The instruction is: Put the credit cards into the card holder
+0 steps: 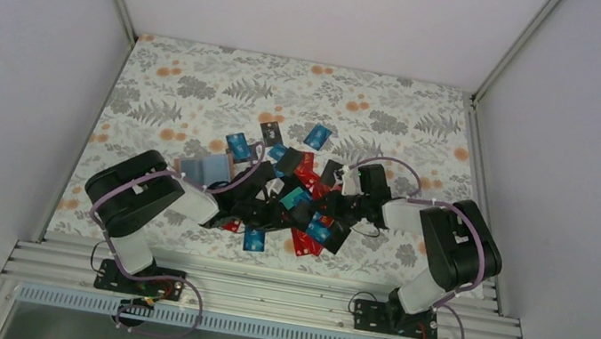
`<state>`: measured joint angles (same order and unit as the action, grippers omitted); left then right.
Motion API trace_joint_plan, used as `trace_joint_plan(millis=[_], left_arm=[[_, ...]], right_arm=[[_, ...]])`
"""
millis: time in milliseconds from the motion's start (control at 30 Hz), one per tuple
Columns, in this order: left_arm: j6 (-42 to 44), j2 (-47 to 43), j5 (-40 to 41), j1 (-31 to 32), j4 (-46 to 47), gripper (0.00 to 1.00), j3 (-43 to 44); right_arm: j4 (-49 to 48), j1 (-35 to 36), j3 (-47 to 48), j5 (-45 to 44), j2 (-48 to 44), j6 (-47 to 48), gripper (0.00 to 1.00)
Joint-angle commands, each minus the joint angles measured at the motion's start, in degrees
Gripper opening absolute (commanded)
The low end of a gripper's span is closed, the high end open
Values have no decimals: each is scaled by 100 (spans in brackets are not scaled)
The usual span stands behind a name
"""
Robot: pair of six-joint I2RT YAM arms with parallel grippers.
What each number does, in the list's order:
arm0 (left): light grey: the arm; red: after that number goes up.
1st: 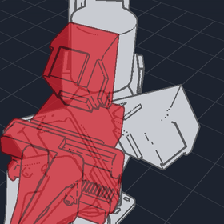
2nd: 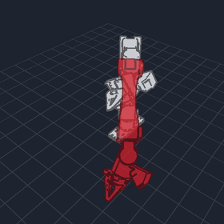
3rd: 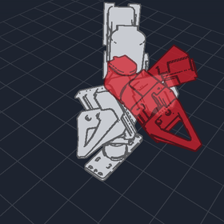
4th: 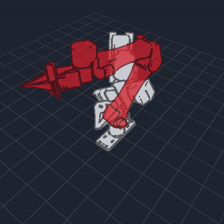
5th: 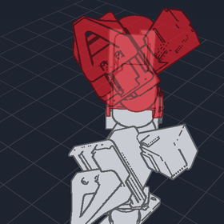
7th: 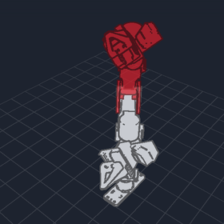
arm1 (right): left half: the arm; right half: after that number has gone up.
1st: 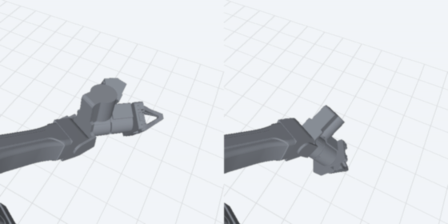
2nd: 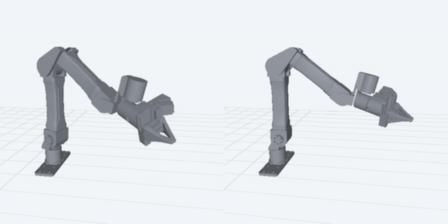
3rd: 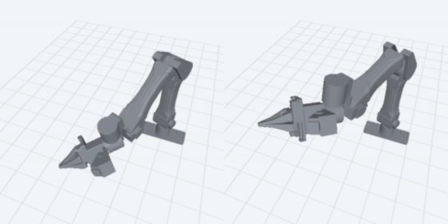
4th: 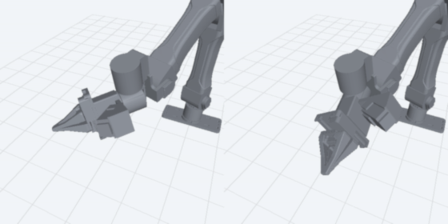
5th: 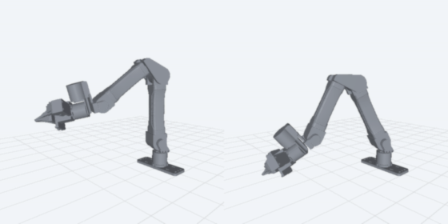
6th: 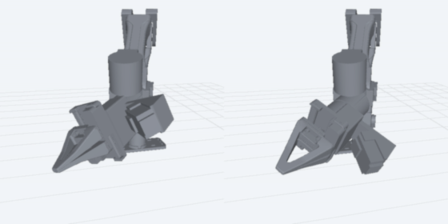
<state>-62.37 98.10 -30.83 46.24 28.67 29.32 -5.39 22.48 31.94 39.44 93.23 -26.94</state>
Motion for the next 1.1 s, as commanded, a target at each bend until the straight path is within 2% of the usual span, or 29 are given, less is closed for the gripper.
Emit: trace_joint_plan(millis=[0,233,300,367,500,567,700,767,900,1067], left_arm=[[11,83,7,-36,358,26,-34],[-5,236,-47,-45,566,20,57],[3,255,-38,-49,572,15,80],[12,260,-6,-53,528,5,103],[54,140,98,-54,321,2,133],[131,-68,203,-54,81,2,176],[474,-640,571,-60,-785,2,415],[619,-953,825,-90,-1193,2,524],[770,-1619,994,-301,-1642,2,618],[999,-2370,918,-625,-2034,2,766]], right_arm=[[514,11,-250,-410,160,31,20],[534,11,-235,-380,143,30,20],[539,11,-233,-385,134,31,20],[546,11,-218,-376,129,36,20],[675,11,-113,-375,-32,33,21],[810,4,30,-371,-200,31,26],[1273,-1,622,-439,-655,40,49],[1520,-14,918,-568,-885,29,57],[1545,-46,1259,-343,-1395,-93,62],[1063,-67,1492,258,-1806,-465,63]])
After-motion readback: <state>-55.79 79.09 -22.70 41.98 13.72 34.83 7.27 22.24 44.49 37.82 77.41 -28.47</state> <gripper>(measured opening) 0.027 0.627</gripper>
